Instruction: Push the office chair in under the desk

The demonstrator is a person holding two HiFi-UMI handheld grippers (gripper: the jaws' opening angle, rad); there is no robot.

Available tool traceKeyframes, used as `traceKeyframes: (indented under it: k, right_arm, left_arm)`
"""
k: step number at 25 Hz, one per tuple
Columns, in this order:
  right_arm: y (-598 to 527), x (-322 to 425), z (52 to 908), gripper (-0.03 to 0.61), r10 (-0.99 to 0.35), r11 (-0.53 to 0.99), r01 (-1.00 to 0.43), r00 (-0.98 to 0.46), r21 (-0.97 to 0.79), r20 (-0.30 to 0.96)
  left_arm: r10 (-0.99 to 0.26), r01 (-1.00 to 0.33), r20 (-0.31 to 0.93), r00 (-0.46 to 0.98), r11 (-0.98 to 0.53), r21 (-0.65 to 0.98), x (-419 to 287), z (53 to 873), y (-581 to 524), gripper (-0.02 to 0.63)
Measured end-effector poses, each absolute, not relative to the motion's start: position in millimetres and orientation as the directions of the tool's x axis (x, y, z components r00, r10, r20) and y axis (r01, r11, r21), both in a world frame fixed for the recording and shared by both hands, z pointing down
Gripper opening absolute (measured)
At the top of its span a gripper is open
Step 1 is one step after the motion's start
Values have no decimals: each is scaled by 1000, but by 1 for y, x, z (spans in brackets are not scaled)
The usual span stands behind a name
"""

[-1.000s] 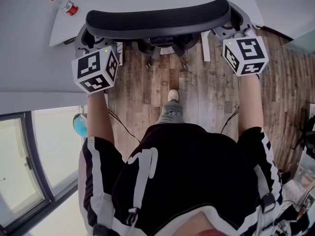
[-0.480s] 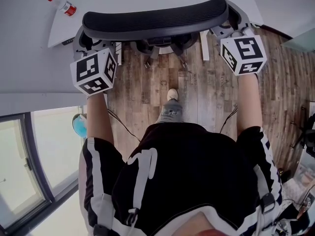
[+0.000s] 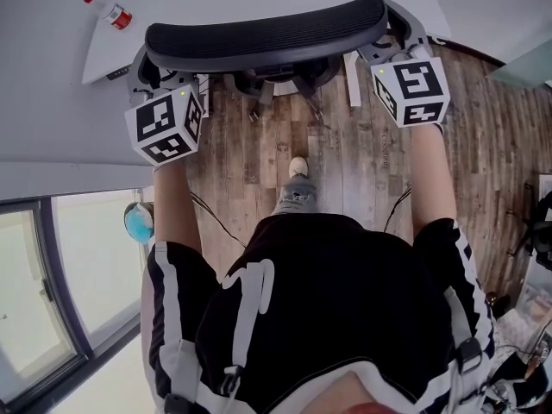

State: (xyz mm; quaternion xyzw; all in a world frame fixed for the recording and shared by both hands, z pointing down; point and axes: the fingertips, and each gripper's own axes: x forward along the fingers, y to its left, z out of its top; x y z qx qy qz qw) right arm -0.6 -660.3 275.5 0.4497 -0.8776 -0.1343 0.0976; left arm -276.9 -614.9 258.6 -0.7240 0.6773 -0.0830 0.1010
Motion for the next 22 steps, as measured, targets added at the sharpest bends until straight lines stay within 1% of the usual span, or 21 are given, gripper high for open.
traceKeyframes:
  k: [11, 16, 22]
  right_arm:
    - [-649, 5, 276, 259, -835, 525, -776, -548, 348, 38]
    - [-640, 6, 272, 259, -842, 509, -788, -539, 347, 12]
    - [-633, 7, 275, 259, -844, 509, -793, -536, 334, 13]
  left_arm:
    - [-998, -959, 9, 64, -64, -275, -275, 263, -601, 206]
    - [-998, -967, -4, 69, -65, -247, -273, 263, -592, 206]
    - [-997, -971, -15, 73, -67, -228, -270, 264, -584, 206]
